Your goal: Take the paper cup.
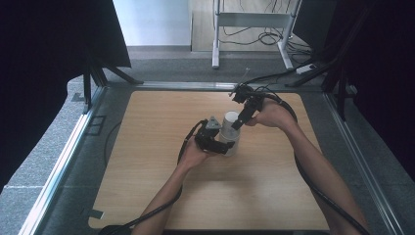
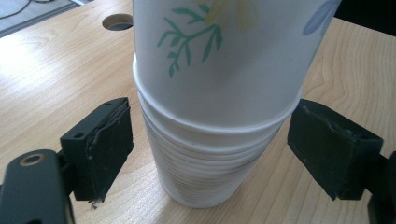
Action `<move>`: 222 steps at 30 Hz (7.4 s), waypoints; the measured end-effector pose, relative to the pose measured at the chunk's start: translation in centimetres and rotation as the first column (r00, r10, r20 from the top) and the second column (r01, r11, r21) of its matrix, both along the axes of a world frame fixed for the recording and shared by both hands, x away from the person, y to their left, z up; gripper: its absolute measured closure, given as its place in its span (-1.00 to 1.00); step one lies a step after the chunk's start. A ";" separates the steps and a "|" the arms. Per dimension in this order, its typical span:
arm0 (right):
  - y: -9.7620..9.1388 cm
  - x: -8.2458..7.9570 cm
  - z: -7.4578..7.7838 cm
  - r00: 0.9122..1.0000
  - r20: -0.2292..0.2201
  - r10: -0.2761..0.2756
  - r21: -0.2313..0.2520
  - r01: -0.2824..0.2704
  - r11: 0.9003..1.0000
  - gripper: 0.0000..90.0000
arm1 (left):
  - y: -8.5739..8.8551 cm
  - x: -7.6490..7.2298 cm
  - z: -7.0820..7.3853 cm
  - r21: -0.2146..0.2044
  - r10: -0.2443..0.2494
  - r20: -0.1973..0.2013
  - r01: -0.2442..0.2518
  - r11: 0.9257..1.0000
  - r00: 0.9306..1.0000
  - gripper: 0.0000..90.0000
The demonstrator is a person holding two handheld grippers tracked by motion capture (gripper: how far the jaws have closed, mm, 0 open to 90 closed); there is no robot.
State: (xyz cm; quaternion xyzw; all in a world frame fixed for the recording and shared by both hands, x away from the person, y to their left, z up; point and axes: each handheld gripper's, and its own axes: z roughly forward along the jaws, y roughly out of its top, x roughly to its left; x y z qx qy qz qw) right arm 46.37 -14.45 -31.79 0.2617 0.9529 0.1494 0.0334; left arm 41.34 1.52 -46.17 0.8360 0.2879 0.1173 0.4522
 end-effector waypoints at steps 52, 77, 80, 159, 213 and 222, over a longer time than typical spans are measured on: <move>2.3 0.3 6.7 1.000 -0.008 0.026 -0.073 -0.027 0.997 -0.17 | -0.6 0.0 0.0 0.018 0.002 0.015 -0.003 1.000 1.000 -0.57; 1.0 -1.6 9.9 0.998 0.039 0.056 -0.068 -0.053 0.996 -0.17 | -0.3 0.0 0.3 0.036 -0.001 -0.012 0.002 0.999 1.000 -0.70; 0.8 -2.3 10.3 0.997 0.043 0.063 -0.067 -0.060 0.996 -0.17 | -0.2 -0.2 0.4 0.036 -0.007 -0.024 0.008 0.999 1.000 -0.73; -4.0 -11.8 -1.9 0.981 0.021 0.194 0.068 -0.195 0.979 -0.17 | 4.3 -9.0 -0.7 0.037 -0.169 -0.088 0.173 0.984 0.982 -0.94; -8.0 -14.3 -12.0 0.949 0.231 0.217 0.588 -0.313 0.746 -0.16 | 6.0 -11.6 -0.7 0.052 -0.342 -0.042 0.344 0.938 0.939 -1.00; -7.8 -14.9 -13.1 0.942 0.237 0.238 0.622 -0.335 0.708 -0.16 | 5.5 -11.8 -1.0 0.046 -0.376 -0.037 0.377 0.925 0.926 -0.99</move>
